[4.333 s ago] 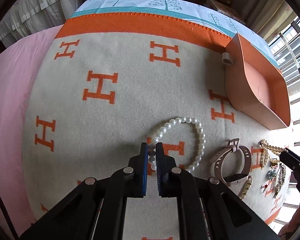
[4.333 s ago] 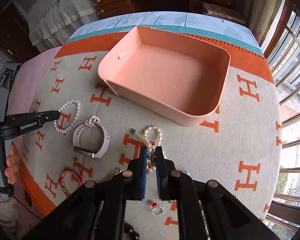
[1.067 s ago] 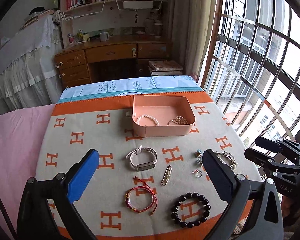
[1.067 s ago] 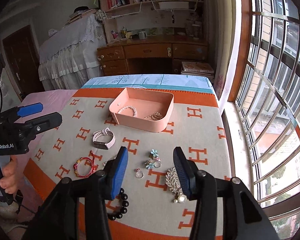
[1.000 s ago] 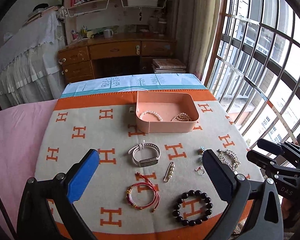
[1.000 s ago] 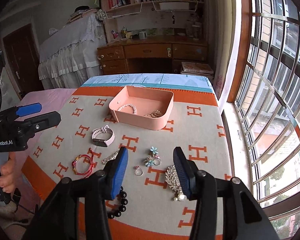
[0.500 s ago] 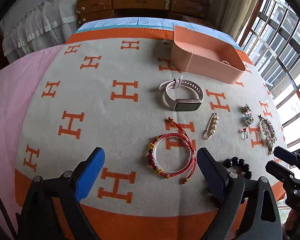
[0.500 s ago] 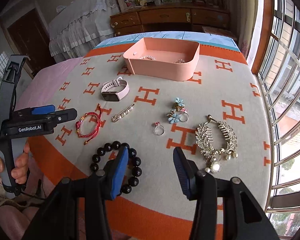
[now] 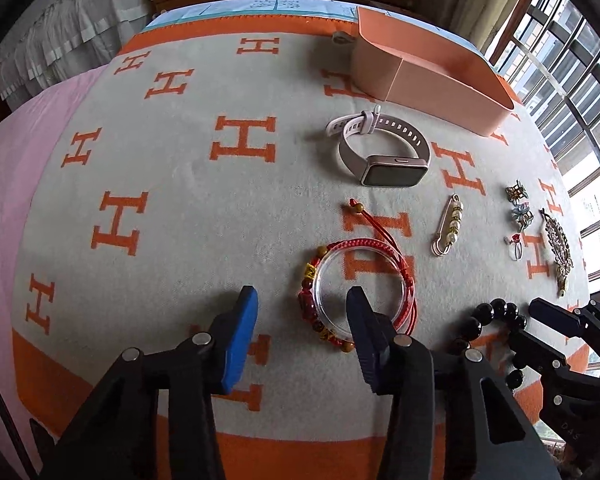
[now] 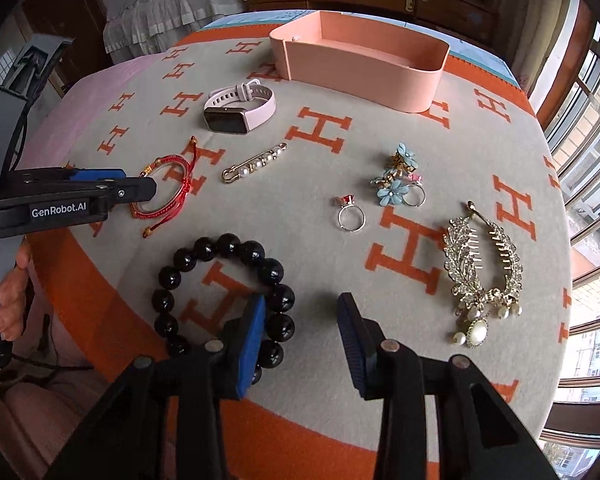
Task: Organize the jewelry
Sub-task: 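Grasp the red string bracelet with the left tool while the right tool grasps the black bead bracelet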
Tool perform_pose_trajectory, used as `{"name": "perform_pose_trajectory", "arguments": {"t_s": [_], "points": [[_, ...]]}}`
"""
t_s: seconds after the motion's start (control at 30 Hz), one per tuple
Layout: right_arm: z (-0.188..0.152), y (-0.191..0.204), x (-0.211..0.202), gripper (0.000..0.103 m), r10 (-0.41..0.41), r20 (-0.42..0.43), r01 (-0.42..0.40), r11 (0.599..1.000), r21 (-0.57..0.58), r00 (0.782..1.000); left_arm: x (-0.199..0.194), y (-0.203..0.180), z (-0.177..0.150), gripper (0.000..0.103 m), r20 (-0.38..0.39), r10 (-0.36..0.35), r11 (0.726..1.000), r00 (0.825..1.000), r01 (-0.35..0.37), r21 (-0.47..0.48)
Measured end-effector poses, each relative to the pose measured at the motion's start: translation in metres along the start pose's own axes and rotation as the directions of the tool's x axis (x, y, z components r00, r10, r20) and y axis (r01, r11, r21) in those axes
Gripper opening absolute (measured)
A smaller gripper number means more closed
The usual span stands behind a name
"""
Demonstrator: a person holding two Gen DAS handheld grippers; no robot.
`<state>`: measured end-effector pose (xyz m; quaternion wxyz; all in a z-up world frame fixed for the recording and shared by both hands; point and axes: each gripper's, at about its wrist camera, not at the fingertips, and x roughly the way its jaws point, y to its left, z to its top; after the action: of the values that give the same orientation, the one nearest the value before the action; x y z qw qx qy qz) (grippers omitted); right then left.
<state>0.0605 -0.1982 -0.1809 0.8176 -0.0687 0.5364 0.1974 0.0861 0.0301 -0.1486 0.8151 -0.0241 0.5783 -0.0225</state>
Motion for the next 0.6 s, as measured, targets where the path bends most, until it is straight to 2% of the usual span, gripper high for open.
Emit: {"name": "perform_pose_trajectory", "arguments": {"t_s": [0.27,0.47,0.6], "points": [[0.001,0.005,0.001,0.022,-0.012,0.014,0.013,0.998,-0.056,1.000,0.002,-0.011,0.008,0.019,0.002,0.056,0.997,0.998,-0.056,0.052],[0.005,0.005,0.003,0.018,-0.012,0.001,0.012,0.998,-0.068,1.000,0.003,-0.020,0.015,0.018,0.010,0.076,0.992,0.997,-0.077,0.099],[0.007,0.006,0.005,0.016,-0.018,-0.005,0.017,0.997,-0.077,1.000,0.005,-0.019,0.019,0.014,0.003,0.055,0.992,0.998,-0.055,0.115]]}}
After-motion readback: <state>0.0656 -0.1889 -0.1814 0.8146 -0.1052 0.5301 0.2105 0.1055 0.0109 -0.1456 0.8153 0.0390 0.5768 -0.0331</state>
